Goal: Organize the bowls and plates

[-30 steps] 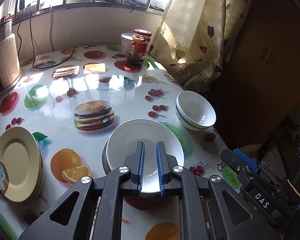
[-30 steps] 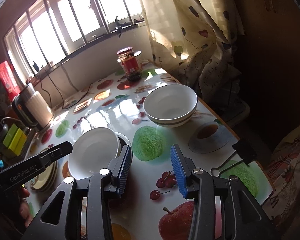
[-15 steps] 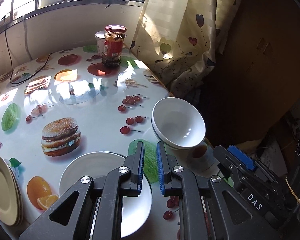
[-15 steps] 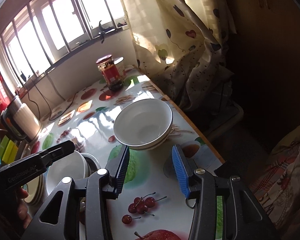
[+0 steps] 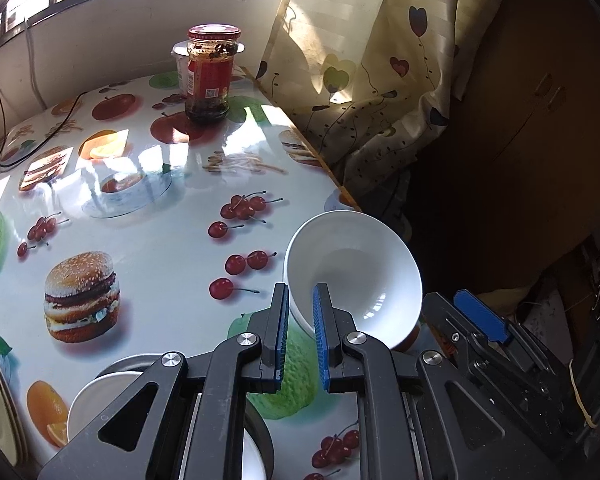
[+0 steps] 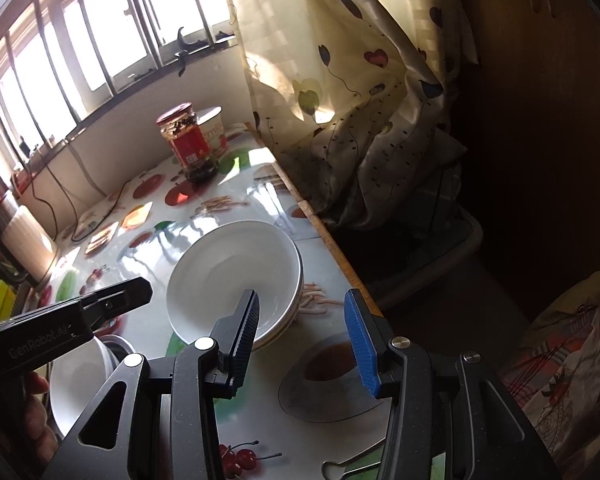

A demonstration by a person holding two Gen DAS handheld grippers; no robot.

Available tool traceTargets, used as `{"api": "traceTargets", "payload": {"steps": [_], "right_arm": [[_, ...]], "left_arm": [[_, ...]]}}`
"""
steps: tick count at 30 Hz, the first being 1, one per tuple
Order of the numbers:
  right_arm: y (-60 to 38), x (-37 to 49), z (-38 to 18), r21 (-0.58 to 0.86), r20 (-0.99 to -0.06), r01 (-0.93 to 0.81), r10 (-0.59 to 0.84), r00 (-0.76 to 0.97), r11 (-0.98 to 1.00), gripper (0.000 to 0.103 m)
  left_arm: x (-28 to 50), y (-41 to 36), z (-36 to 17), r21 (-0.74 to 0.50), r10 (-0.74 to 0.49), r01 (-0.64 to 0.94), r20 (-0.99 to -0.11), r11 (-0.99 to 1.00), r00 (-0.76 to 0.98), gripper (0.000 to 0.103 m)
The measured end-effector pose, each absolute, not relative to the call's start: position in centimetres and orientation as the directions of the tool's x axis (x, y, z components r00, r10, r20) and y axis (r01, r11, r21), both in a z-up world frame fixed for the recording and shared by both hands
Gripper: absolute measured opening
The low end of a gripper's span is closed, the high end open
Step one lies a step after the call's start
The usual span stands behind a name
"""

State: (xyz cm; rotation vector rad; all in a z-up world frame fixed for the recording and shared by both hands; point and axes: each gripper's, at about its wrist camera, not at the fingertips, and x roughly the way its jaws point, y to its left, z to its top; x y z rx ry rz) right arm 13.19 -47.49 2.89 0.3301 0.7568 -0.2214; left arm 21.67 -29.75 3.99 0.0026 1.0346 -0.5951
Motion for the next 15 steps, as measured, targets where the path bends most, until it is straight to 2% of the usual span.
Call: {"api": "traceTargets", "payload": {"steps": [15], "right_arm": [[-48.4,16.6,1.2,0.226,-0.724,0.278,-0.031,0.69,0.934,0.044]], "left_arm": [[23.2,-30.6,2.3,-0.236,-0.403,0.418,-0.835,0.877,0.375,0.013]]}}
